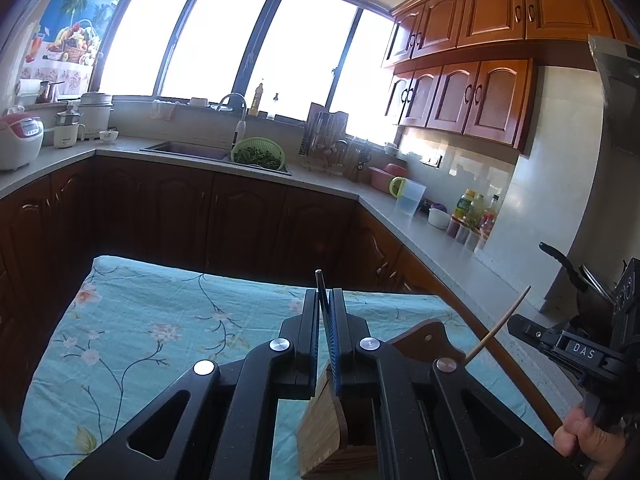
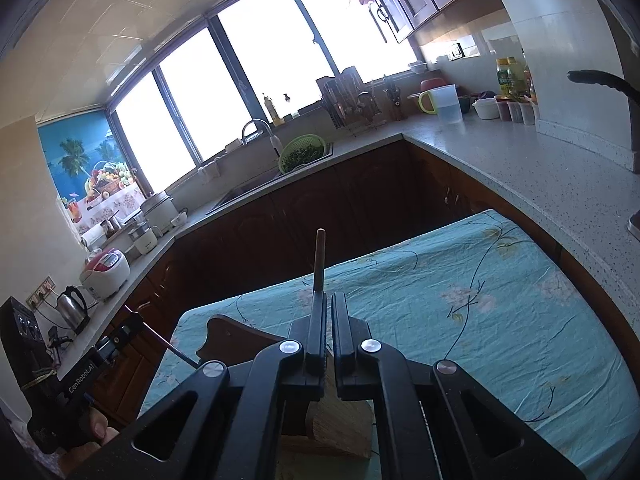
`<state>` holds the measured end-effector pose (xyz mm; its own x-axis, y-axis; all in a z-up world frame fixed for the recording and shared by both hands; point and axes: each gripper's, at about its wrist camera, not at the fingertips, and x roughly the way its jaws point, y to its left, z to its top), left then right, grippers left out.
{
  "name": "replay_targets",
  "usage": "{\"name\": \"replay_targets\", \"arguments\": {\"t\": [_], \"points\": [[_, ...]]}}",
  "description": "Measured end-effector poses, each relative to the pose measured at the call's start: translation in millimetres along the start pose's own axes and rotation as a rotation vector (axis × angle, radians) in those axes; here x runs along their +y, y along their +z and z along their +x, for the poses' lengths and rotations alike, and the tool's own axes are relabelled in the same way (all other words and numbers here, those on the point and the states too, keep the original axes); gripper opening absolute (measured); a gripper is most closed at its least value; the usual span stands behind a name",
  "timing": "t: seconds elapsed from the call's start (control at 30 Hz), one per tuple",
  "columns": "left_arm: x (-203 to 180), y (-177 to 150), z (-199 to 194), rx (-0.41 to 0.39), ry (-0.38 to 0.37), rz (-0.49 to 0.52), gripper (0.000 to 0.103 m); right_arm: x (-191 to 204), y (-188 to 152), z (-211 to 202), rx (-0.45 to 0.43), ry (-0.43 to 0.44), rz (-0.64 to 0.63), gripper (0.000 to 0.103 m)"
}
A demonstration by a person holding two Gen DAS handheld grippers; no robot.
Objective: Organize utensils
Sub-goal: 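Lower the sticks into the holder and open both grippers, then move both open grippers back toward the remaining utensils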
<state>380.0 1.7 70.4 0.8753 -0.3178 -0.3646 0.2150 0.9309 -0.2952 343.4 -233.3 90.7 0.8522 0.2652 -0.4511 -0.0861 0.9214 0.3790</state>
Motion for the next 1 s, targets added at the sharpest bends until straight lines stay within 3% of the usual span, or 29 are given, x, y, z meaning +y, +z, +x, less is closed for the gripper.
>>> {"name": "replay_targets", "arguments": {"t": [0.07,0.13,0.17,0.2,0.23,0.27,0.37,0.43,0.6,1.0], "points": [[4,-1,-3,0.011,0.003,-0.004,0.003,-1,-1,0,0.007,0.008,0.003,0.008],[5,2,-4,0.028,-0.004,-0.012,0.013,-3,-1,-2,0.011,0.01,0.012,0.016],[7,2,-8,0.028,0.003,-0.019,0.032,-5,-2,-4,0.011,0.009,0.019,0.021],[8,2,-13,0.015,0.006,-0.025,0.046,-6,-3,-7,0.01,0.01,0.025,0.037],[8,2,-19,-0.002,0.008,-0.027,0.049,-8,-5,-10,0.007,0.016,0.03,0.057],[7,1,-23,-0.011,0.013,-0.025,0.05,-9,-6,-14,0.001,0.02,0.034,0.064],[8,-3,-39,-0.009,0.014,-0.035,0.057,-14,-14,-27,-0.014,0.023,0.044,0.071],[11,-11,-51,-0.009,0.026,-0.045,0.065,-16,-20,-36,-0.008,0.043,0.058,0.082],[16,-33,-84,0.016,0.042,-0.064,0.07,-17,-44,-62,-0.005,0.052,0.06,0.086],[24,-82,-154,0.138,0.062,-0.1,0.071,-24,-111,-123,0.053,0.03,0.086,0.087]]}}
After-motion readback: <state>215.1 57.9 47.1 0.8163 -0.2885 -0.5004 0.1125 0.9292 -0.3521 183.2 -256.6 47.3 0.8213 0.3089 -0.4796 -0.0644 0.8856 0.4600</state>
